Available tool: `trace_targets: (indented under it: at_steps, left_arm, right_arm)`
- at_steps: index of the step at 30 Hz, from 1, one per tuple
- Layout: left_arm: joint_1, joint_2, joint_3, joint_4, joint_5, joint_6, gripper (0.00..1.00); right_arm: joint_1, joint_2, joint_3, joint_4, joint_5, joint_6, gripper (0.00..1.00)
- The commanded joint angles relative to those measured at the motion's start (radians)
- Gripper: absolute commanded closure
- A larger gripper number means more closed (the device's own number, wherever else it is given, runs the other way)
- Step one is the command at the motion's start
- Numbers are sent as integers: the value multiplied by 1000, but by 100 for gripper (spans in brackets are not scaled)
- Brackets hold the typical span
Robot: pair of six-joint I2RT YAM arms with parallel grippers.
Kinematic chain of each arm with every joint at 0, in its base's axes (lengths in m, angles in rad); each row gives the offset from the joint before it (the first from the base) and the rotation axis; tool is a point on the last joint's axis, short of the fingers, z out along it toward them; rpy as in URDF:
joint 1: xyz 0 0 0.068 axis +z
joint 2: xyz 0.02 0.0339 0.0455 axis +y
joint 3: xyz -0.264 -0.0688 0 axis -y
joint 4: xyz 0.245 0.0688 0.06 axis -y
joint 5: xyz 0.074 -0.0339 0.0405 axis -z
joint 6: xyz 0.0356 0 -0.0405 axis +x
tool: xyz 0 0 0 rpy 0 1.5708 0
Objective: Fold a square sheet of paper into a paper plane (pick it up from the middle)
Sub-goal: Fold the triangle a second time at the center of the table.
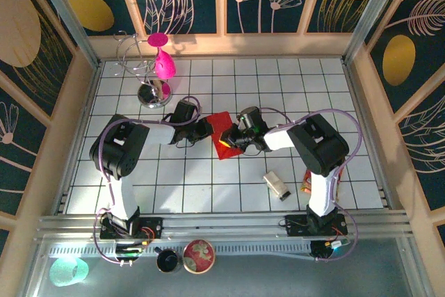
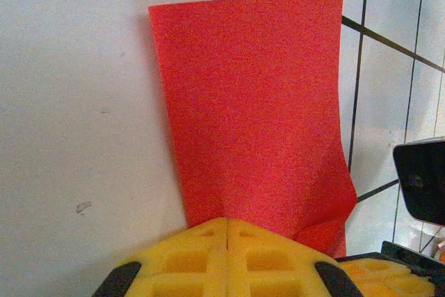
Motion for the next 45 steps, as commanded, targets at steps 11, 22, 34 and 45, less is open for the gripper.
trace_targets:
  at_steps: [11,22,34,45]
  left_arm:
    - [7,-249,-54,11,-104,-69,78]
    - [8,-265,-87,17,-67,-84,73]
    - [0,-238,-121,51,-39,-113,81]
    - [-70,-160,-93,21,-61,-104,100]
  right_arm:
    - [13,14,5,-27,-11,0,72]
    - [12,17,6,-35,-10,-6,65]
    - [12,7,-5,-50,4,-9,71]
    - [13,20,16,-119,19,-22,97]
